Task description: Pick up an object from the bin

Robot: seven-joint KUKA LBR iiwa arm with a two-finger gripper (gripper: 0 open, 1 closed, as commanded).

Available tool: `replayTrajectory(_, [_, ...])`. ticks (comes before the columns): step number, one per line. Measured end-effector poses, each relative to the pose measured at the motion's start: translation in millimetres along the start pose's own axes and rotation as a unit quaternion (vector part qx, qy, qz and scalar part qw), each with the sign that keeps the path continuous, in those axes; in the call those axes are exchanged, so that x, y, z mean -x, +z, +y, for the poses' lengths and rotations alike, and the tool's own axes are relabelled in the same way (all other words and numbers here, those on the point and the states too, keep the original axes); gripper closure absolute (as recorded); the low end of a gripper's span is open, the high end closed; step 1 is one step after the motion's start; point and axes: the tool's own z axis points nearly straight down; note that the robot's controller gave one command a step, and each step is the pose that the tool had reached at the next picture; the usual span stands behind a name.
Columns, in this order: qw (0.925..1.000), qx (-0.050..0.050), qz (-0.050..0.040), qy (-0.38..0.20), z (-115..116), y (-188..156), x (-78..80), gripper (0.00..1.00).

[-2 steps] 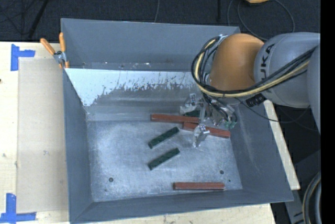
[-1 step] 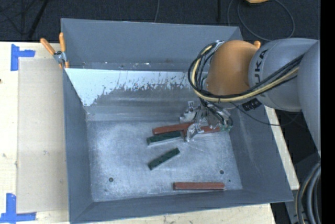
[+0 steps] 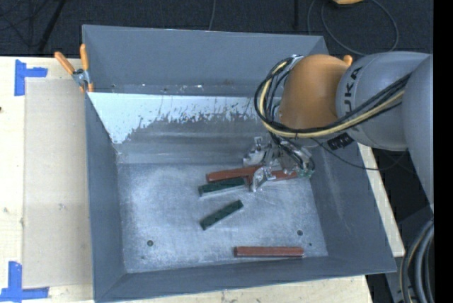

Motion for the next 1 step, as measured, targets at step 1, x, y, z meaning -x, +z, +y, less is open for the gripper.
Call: replayTrajectory(1, [0.9953, 0.0, -0.0058, -0.097, -1.2, -0.3, -8.8, 1.0])
